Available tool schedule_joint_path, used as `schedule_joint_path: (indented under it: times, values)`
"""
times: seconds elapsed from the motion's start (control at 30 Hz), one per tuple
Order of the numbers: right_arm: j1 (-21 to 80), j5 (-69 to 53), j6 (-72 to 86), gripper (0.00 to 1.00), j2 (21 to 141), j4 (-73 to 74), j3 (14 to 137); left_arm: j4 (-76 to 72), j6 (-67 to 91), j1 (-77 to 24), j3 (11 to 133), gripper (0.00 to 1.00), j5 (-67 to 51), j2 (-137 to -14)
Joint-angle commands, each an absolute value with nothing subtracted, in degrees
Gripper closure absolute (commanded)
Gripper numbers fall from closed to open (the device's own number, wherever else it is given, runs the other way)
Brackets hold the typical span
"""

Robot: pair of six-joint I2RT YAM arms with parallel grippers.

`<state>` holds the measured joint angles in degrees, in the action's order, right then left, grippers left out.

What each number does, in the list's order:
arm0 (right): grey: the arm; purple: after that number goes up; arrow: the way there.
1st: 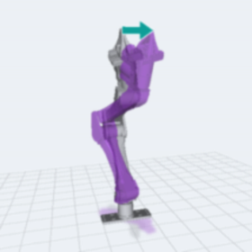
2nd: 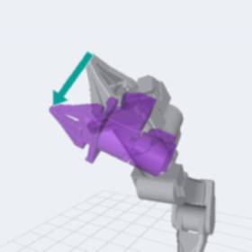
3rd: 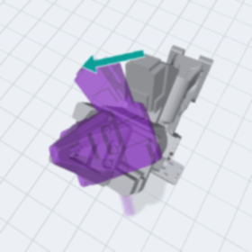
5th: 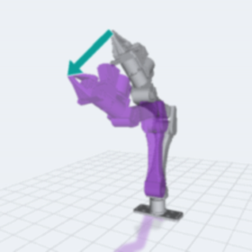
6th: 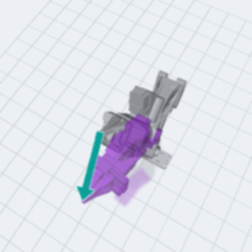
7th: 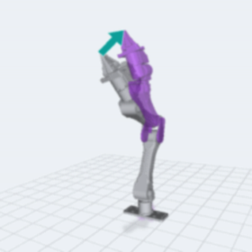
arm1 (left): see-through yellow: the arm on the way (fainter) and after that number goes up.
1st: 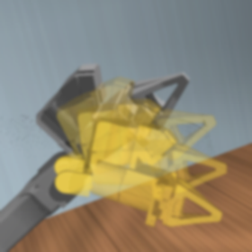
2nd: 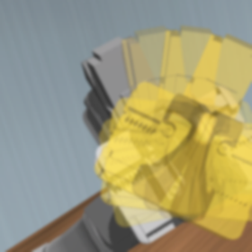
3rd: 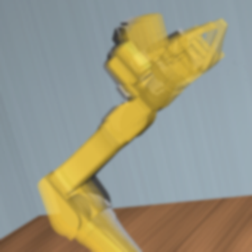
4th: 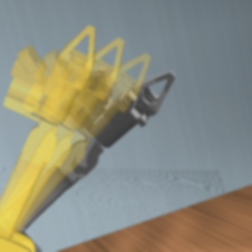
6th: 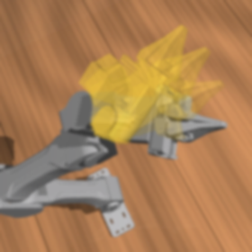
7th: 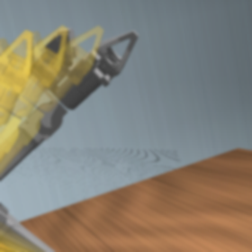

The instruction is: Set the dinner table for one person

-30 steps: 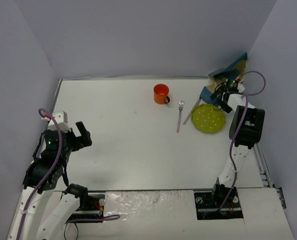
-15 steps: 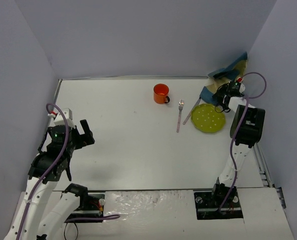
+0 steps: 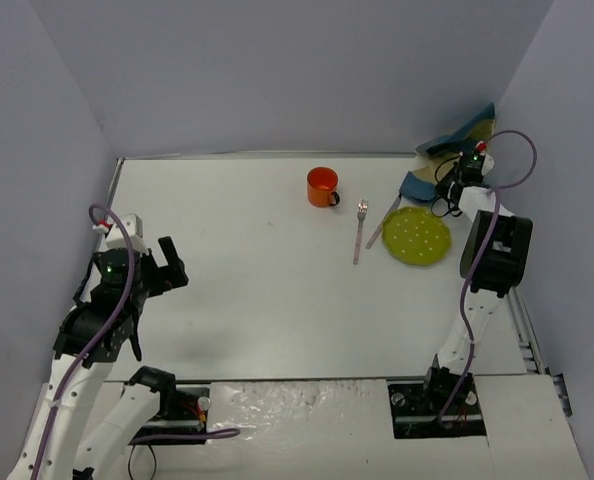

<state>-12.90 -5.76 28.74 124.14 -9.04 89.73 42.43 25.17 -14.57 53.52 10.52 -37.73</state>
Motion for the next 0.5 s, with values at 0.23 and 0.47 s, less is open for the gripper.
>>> schedule_joint_path:
  times: [0.23, 0.47]
  values:
    - [9.6, 17.7, 1.6, 1.00, 92.9, -4.9, 97.6, 42.6, 24.4, -14.7, 64.5, 0.03, 11.2, -40.1]
    - [37.7, 32.0, -12.9, 1.00, 83.6, 1.2, 97.1, 45.6, 24.7, -14.8, 68.3, 0.03, 12.0, -39.5]
